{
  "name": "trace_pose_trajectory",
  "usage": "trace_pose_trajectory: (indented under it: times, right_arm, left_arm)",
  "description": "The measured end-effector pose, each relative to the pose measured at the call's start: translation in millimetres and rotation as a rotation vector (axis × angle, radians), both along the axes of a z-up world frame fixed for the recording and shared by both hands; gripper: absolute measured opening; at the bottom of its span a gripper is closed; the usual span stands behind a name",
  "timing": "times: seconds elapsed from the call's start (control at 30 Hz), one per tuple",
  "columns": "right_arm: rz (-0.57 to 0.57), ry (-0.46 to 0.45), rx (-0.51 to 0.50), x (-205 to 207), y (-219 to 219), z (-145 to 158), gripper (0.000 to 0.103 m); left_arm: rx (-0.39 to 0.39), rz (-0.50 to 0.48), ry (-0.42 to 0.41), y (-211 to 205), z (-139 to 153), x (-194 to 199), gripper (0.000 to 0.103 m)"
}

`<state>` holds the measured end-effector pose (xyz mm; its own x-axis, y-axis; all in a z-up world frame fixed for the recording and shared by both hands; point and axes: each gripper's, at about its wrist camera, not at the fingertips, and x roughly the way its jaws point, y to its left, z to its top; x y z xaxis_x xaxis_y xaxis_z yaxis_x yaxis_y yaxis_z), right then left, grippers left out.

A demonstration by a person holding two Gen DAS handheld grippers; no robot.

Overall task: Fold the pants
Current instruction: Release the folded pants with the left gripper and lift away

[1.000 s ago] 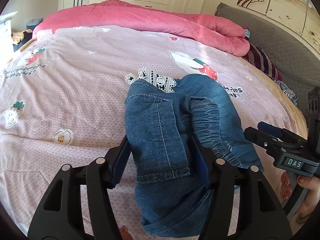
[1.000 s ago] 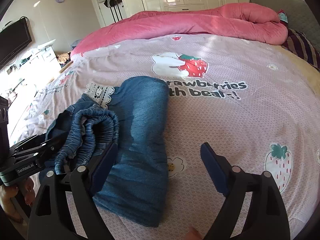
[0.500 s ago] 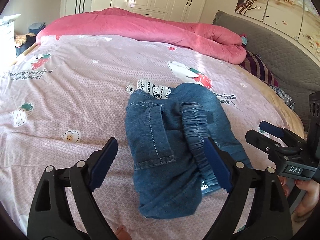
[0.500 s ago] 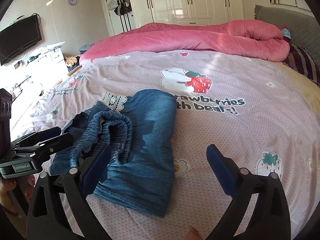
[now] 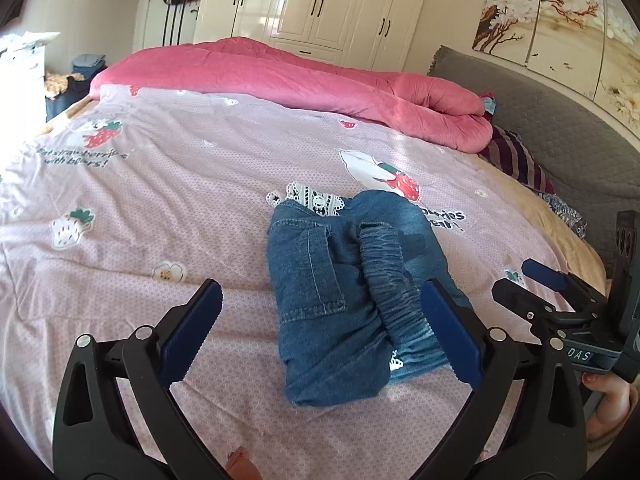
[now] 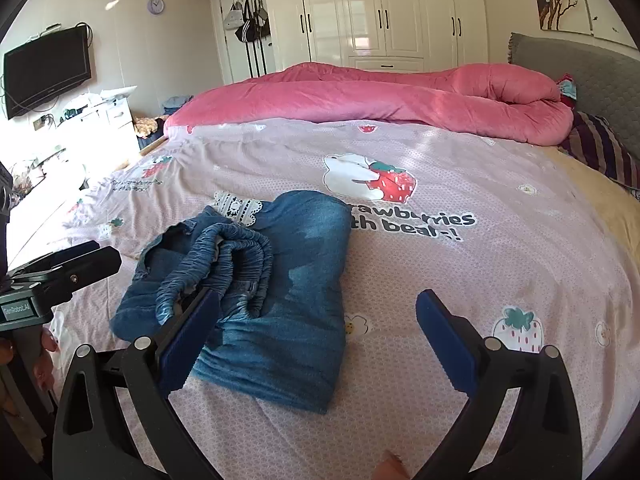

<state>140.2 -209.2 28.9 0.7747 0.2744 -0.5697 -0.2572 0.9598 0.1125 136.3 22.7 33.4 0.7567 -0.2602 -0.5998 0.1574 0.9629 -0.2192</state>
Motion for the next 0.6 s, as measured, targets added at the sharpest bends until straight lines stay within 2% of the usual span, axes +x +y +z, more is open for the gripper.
trace_pose_trajectory:
  times: [0.6]
  right_arm:
    - [0.013,-0.020,0.029,-58.9,-8.7,0.5,0.098]
  left_arm:
    - [0.018,0.007,-0.001,-9.6,-16.1,-69.3,0.093]
